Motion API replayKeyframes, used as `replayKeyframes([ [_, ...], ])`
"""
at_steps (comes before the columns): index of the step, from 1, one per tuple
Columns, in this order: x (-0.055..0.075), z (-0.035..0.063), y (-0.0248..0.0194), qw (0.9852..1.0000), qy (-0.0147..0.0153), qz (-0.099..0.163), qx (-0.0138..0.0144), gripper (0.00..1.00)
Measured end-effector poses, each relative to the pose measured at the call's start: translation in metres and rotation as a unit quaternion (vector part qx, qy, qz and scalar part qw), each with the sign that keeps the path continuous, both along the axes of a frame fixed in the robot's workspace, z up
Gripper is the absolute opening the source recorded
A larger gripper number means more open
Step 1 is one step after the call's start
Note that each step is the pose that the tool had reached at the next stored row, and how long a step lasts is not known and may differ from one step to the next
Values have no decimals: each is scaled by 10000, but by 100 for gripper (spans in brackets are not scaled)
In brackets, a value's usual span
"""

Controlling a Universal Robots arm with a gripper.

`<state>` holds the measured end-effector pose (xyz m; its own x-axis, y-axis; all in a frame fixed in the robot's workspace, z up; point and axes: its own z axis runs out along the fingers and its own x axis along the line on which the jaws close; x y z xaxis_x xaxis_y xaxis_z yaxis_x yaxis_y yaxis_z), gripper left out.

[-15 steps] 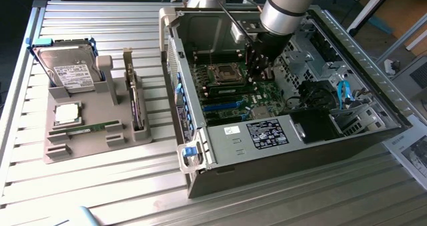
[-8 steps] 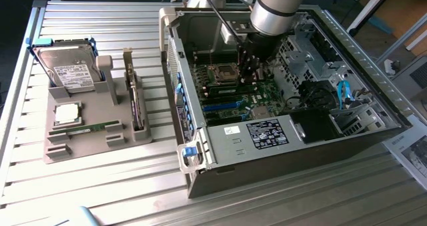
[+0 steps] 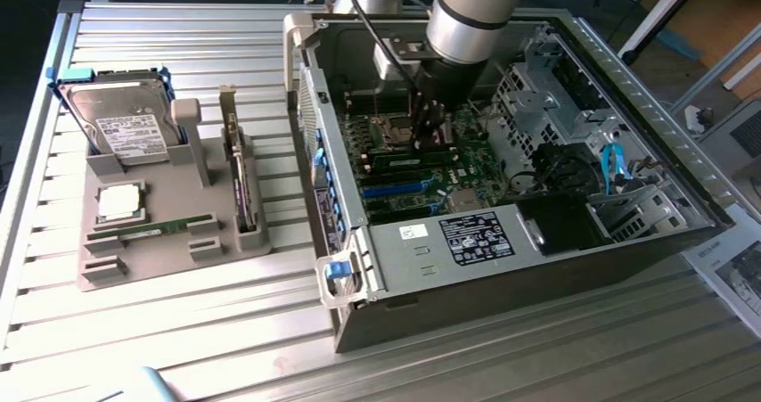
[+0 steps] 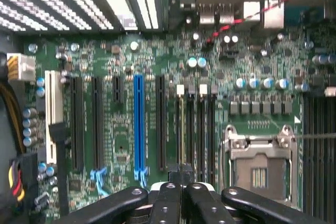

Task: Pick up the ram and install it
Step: 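Press down the ram until it locks into place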

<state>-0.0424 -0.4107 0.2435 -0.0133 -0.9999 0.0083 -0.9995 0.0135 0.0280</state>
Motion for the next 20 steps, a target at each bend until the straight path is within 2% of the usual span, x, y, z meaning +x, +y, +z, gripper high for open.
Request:
replayKeyframes([
  [20, -15, -92, 0, 10000, -1, 0, -1, 11],
])
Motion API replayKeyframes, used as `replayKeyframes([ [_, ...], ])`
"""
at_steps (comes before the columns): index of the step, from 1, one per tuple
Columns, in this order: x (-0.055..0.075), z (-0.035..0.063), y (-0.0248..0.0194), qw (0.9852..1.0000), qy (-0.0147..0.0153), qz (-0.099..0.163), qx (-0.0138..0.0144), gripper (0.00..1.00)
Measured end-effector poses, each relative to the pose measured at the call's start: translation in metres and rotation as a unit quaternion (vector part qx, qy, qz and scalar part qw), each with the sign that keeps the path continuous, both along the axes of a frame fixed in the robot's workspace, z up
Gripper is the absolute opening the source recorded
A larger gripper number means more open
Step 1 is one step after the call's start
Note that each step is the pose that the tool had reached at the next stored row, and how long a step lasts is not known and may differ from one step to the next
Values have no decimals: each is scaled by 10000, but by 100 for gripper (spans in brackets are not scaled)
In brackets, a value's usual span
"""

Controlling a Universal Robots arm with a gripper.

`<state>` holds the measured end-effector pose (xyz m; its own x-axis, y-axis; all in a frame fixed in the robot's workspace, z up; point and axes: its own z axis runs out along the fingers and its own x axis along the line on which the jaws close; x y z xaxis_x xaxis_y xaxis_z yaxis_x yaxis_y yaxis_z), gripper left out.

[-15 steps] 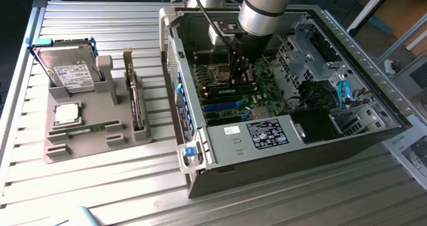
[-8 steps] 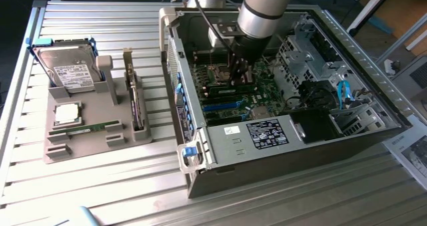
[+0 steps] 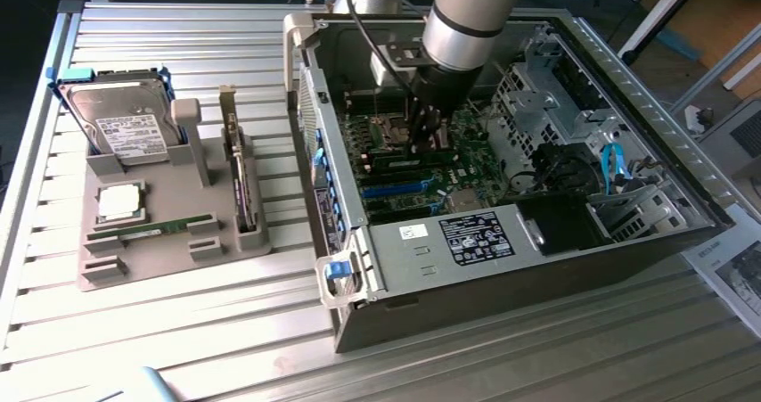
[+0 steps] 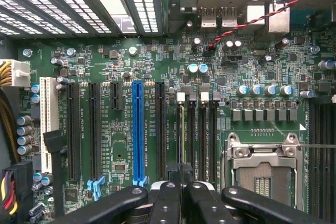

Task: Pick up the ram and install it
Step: 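Press down the ram until it locks into place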

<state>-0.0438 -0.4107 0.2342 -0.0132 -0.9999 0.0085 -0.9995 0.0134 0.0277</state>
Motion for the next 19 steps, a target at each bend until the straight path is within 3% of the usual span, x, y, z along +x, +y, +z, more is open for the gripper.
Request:
replayKeyframes([
  [19, 1, -18, 1, 10000, -1, 0, -5, 11],
])
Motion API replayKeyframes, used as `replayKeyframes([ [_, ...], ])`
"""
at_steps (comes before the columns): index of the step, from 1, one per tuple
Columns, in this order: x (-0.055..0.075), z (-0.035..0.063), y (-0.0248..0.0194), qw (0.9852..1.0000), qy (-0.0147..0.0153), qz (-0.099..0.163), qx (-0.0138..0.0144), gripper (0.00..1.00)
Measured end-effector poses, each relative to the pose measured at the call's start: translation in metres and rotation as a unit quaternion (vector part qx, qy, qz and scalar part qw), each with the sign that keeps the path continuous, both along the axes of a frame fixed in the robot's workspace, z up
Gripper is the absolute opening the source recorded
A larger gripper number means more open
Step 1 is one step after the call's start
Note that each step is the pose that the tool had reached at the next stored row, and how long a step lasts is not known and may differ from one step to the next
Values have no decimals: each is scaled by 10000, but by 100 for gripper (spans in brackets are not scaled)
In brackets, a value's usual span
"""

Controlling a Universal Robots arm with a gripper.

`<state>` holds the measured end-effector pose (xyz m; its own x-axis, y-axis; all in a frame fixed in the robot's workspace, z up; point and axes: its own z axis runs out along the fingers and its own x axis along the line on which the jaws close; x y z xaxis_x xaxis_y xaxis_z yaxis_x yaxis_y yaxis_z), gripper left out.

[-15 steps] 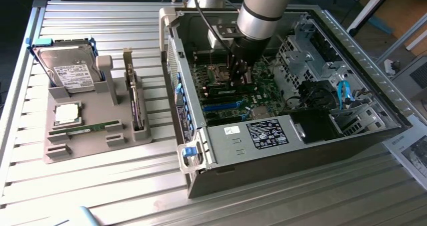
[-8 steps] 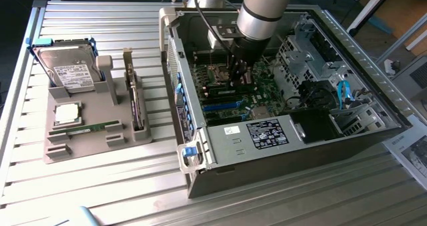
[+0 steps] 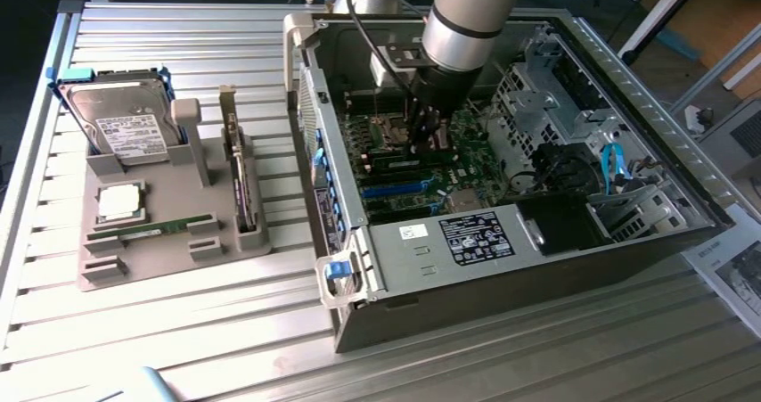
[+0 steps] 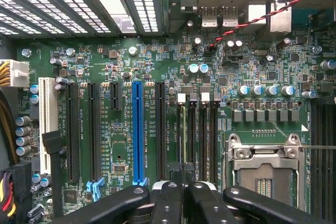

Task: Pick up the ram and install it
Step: 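Press down the ram until it locks into place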

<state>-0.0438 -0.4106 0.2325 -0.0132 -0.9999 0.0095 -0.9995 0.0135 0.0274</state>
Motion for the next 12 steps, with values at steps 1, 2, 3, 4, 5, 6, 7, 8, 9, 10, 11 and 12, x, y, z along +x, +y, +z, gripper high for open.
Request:
replayKeyframes([
  [1, 0, 6, 0, 10000, -1, 0, -5, 11],
  [2, 0, 13, 0, 10000, -2, 0, -9, 11],
  [3, 0, 24, 0, 10000, 0, 0, -16, 11],
  [4, 0, 36, 0, 10000, 1, 0, -24, 11],
  [5, 0, 46, 0, 10000, 1, 0, -31, 11],
  [6, -1, 61, -1, 10000, 1, 0, -40, 11],
  [7, -1, 70, -1, 10000, 1, 0, -46, 11],
  [8, -1, 84, 0, 10000, 1, 0, -54, 11],
  [9, -1, 97, 0, 10000, 1, 0, -64, 11],
  [10, 0, 103, 0, 10000, 1, 0, -72, 11],
  [11, -1, 117, 0, 10000, 1, 0, -88, 11],
  [12, -1, 132, 0, 9999, 1, 0, -102, 11],
])
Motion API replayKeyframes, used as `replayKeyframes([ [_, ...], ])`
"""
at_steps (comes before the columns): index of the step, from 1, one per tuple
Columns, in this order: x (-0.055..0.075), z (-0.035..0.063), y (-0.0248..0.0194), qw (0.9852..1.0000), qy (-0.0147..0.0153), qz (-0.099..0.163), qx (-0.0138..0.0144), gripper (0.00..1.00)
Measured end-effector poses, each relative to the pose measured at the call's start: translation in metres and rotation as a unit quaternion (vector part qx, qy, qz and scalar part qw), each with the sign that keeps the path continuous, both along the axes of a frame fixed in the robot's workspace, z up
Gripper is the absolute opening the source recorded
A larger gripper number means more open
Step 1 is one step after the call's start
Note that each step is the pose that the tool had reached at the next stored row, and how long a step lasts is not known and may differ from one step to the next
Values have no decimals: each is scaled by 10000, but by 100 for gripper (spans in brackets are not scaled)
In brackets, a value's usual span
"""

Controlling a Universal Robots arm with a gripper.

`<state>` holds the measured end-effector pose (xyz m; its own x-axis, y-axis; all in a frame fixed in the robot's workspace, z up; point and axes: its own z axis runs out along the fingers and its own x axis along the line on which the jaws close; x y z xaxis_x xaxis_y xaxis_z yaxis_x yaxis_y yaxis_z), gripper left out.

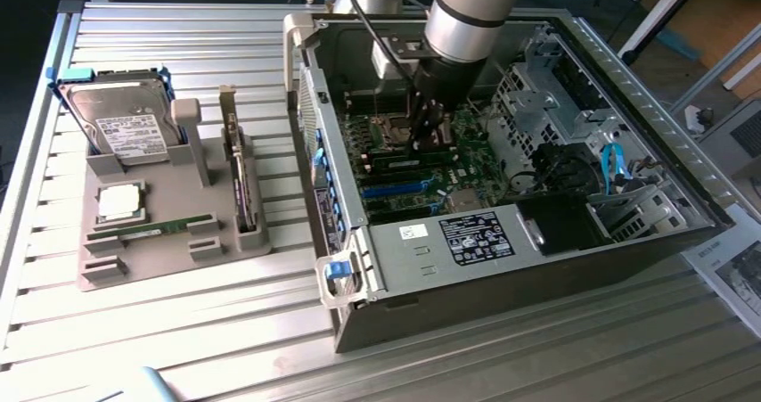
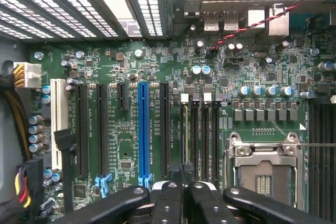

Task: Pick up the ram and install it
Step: 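Press down the ram until it locks into place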

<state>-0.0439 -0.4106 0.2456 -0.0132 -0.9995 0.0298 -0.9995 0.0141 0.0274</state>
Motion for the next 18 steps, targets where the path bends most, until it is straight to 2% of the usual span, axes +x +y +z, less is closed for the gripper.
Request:
replayKeyframes([
  [2, 0, 23, 1, 10000, 0, 0, -20, 11],
  [7, -6, 24, 1, 10000, 0, -1, -22, 11],
  [18, -322, 24, 1, 10000, -2, 0, -18, 11],
])
